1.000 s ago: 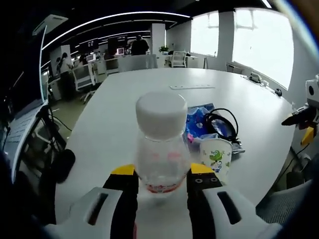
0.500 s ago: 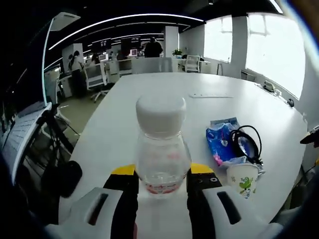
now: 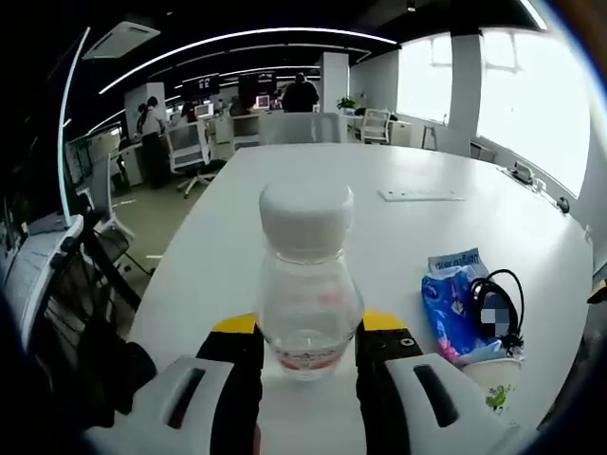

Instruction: Arrange the tabletop items into an orderly group along one side of the table until the central work area is clear of visible clutter.

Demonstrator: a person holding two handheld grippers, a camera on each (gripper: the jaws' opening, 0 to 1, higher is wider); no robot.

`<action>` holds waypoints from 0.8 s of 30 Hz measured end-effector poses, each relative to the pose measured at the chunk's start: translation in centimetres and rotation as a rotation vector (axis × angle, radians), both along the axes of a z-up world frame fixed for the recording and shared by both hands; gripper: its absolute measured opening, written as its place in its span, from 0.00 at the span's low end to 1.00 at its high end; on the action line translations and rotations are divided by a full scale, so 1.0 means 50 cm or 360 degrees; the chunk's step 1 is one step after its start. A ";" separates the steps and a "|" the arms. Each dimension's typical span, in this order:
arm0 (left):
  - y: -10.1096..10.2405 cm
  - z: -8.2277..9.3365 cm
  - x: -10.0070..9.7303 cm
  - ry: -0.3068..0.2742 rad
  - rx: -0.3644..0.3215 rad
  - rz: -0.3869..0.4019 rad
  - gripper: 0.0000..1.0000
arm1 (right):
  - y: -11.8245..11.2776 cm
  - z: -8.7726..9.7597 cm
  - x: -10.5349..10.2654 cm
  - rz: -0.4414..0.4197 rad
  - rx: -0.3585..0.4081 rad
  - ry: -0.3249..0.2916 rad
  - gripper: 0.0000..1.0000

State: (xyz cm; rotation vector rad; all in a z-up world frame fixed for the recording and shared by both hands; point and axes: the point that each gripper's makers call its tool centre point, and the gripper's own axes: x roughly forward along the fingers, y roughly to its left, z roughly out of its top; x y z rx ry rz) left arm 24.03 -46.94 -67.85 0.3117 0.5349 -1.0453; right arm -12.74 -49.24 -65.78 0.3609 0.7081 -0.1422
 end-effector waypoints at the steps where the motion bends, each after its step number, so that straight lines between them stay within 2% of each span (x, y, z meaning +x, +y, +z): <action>1: -0.003 0.000 0.003 -0.0002 -0.0001 -0.0002 0.37 | 0.000 -0.001 0.000 -0.0002 0.0002 0.0003 0.70; 10: -0.033 0.001 0.030 -0.0012 -0.0009 -0.0012 0.37 | -0.008 -0.008 -0.007 -0.0022 0.0012 0.0027 0.70; 24: -0.046 -0.001 0.045 -0.0004 -0.0014 0.0002 0.38 | -0.004 -0.010 -0.003 -0.0015 0.0015 0.0030 0.70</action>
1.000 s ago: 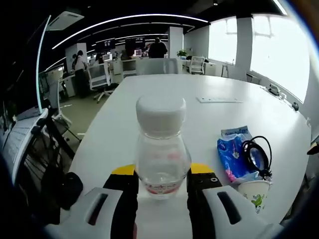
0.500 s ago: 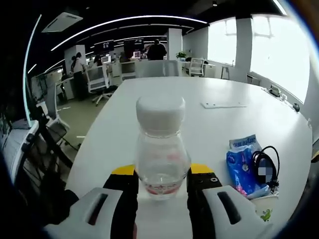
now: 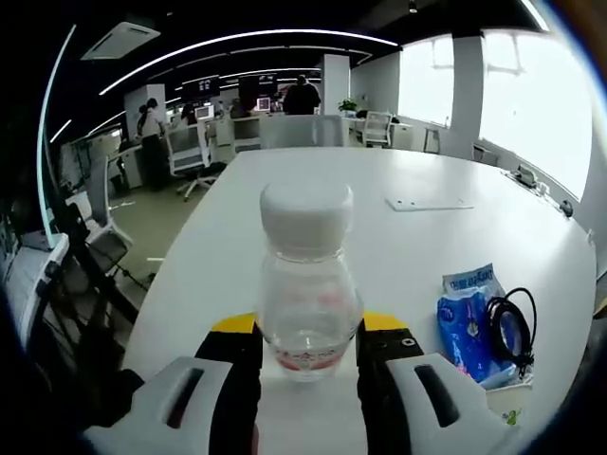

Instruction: Arrange the tabletop items into an orderly group along one side of the table until the central work area is clear of visible clutter.

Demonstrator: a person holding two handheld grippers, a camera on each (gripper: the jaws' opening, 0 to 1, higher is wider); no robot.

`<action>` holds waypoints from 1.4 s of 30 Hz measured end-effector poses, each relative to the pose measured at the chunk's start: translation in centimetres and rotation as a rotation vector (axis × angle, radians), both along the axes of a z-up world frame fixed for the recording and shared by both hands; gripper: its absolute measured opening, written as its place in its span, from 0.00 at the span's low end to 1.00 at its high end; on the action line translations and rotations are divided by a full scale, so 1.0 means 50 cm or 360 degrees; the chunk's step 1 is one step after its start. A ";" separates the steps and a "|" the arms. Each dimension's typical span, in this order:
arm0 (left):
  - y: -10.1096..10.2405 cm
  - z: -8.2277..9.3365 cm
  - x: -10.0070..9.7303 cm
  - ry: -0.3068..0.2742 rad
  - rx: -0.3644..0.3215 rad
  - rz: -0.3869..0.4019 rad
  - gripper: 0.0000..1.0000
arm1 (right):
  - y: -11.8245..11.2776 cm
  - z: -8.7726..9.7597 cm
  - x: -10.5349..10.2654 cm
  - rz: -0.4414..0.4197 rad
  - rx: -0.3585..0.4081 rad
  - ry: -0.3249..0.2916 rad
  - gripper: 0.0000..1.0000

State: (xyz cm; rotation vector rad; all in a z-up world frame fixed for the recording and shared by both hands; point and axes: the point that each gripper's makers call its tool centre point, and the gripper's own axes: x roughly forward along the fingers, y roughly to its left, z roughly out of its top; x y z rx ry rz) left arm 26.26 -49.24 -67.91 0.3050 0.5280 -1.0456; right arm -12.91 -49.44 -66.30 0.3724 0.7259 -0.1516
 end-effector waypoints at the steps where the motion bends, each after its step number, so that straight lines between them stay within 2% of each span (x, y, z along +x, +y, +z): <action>1: 0.000 0.000 0.000 0.0001 -0.0001 -0.0002 0.38 | 0.001 0.000 -0.001 -0.0001 0.0001 0.0001 0.70; 7: -0.001 -0.001 0.001 0.0032 -0.0004 0.0000 0.39 | 0.002 -0.002 -0.004 -0.0001 0.0005 0.0003 0.70; 10: -0.006 0.015 -0.001 0.0045 -0.0062 0.0004 0.43 | 0.003 -0.001 -0.003 -0.0001 0.0004 0.0001 0.70; 14: -0.005 0.031 -0.007 0.0023 -0.0053 -0.0033 0.45 | 0.006 0.000 0.001 0.0002 0.0005 -0.0008 0.70; 19: 0.026 0.043 -0.024 0.0017 -0.0053 -0.0043 0.44 | 0.010 -0.001 0.005 0.0006 0.0006 -0.0019 0.70; 24: 0.075 0.034 -0.048 0.0033 -0.0028 -0.0039 0.45 | 0.014 -0.003 0.006 0.0007 0.0011 -0.0029 0.70; 30: 0.132 0.020 -0.085 0.0071 0.0002 -0.0035 0.44 | 0.018 -0.004 0.008 0.0005 0.0018 -0.0049 0.70; 33: 0.155 0.013 -0.115 0.0089 0.0025 -0.0054 0.44 | 0.021 -0.004 0.010 0.0009 0.0018 -0.0055 0.70; 38: 0.174 -0.002 -0.171 0.0150 0.0047 -0.0123 0.44 | 0.027 -0.002 0.013 0.0015 0.0019 -0.0073 0.70; 42: 0.173 -0.010 -0.213 0.0181 0.0059 -0.0192 0.44 | 0.031 0.000 0.013 0.0021 0.0019 -0.0084 0.70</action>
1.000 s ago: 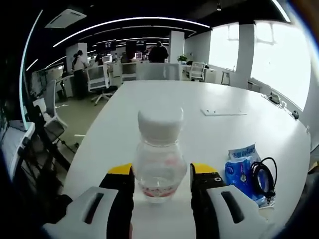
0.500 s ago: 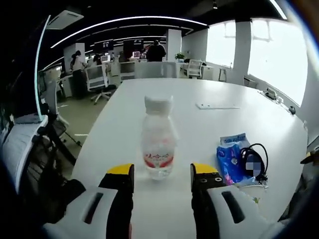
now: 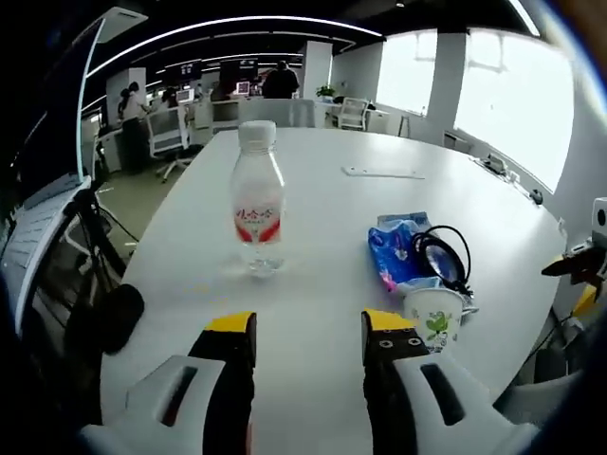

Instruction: Arrange the tabletop items into an orderly group along one side of the table until the central work area is clear of visible clutter.

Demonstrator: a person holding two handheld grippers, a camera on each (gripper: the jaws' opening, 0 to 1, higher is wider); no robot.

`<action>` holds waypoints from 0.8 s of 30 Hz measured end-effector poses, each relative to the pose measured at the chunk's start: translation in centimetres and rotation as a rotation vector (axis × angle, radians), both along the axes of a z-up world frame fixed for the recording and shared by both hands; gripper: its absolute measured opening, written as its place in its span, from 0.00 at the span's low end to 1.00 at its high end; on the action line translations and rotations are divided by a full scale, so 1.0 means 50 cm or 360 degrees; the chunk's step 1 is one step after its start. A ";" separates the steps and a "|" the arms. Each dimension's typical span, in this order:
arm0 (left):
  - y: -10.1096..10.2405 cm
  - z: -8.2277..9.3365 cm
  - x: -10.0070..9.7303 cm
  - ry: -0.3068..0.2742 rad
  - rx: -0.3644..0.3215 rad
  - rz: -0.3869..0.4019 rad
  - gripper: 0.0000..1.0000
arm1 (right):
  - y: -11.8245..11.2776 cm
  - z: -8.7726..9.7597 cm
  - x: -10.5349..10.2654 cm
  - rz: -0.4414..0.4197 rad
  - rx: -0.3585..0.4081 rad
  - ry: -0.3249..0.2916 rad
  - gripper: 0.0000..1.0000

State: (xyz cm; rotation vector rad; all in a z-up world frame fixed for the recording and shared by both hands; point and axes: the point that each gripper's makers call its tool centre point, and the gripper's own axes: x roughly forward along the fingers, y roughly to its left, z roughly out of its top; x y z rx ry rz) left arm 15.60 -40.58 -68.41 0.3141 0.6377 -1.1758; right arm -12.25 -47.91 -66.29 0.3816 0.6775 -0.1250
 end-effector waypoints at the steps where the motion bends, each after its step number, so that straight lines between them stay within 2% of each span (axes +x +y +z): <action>1: -0.002 0.000 -0.012 0.0007 -0.0001 -0.0021 0.44 | 0.000 0.001 0.000 0.0000 -0.0002 -0.0003 0.70; 11: -0.031 -0.021 -0.107 0.0092 0.0022 -0.0264 0.46 | -0.004 0.011 0.001 -0.0009 -0.0014 -0.0038 0.70; 18: -0.042 -0.034 -0.150 0.0168 0.0044 -0.0354 0.49 | -0.003 0.012 -0.005 -0.0015 -0.0020 -0.0046 0.70; 21: -0.049 -0.048 -0.179 0.0239 0.0073 -0.0417 0.53 | 0.000 0.009 -0.010 -0.0020 -0.0017 -0.0046 0.70; 24: -0.055 -0.060 -0.193 0.0240 0.0102 -0.0442 0.55 | 0.002 0.008 -0.013 -0.0026 -0.0015 -0.0048 0.70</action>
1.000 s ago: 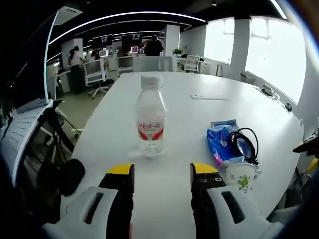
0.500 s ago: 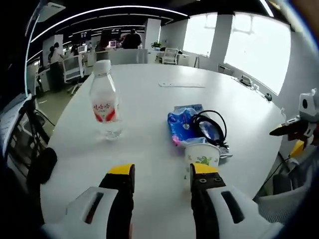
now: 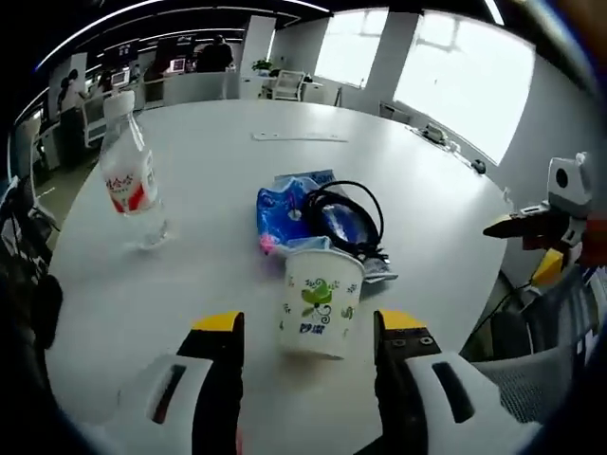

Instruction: Arrange the tabletop items into an orderly group along one side of the table until the central work area is clear of visible clutter.

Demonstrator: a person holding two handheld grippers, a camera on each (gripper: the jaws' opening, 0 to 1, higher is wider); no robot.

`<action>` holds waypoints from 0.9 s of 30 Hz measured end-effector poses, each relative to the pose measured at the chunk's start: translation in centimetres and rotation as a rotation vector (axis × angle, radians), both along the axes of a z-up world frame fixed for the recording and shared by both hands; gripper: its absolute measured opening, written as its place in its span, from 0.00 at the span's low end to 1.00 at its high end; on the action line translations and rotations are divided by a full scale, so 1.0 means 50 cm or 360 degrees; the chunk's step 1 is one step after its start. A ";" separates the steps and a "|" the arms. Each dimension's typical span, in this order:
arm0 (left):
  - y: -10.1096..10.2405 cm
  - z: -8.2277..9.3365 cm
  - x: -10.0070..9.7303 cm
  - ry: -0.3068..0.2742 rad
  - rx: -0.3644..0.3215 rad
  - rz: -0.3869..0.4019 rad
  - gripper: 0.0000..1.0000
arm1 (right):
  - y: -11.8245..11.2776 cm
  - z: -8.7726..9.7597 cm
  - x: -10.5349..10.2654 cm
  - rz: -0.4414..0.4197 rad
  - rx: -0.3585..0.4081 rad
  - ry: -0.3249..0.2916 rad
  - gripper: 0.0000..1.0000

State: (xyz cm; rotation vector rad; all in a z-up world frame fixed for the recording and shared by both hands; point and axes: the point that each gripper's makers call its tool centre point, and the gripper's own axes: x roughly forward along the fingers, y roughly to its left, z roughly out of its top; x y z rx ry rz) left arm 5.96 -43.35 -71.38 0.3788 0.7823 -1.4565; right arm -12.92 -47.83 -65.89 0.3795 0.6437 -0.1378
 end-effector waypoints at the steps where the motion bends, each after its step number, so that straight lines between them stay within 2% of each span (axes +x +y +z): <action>1: -0.002 -0.003 -0.004 0.0000 0.0009 -0.0011 0.55 | 0.001 0.000 -0.001 -0.0003 0.0002 -0.0001 0.70; 11: -0.029 -0.048 -0.028 0.0044 0.0115 -0.0067 0.60 | 0.001 0.001 -0.015 -0.0026 0.0005 -0.0007 0.70; 21: -0.041 -0.068 -0.021 0.0033 0.0178 -0.0101 0.59 | -0.007 0.002 -0.027 -0.0064 0.0006 -0.0011 0.70; 23: -0.041 -0.069 -0.020 0.0038 0.0189 -0.0098 0.57 | -0.006 0.001 -0.027 -0.0062 0.0006 -0.0008 0.70; 25: -0.038 -0.073 -0.015 0.0003 0.0210 -0.0112 0.44 | -0.006 0.002 -0.027 -0.0057 0.0004 -0.0005 0.70; 27: -0.040 -0.068 -0.006 -0.0016 0.0191 -0.0086 0.42 | -0.006 0.004 -0.025 -0.0059 0.0006 -0.0011 0.70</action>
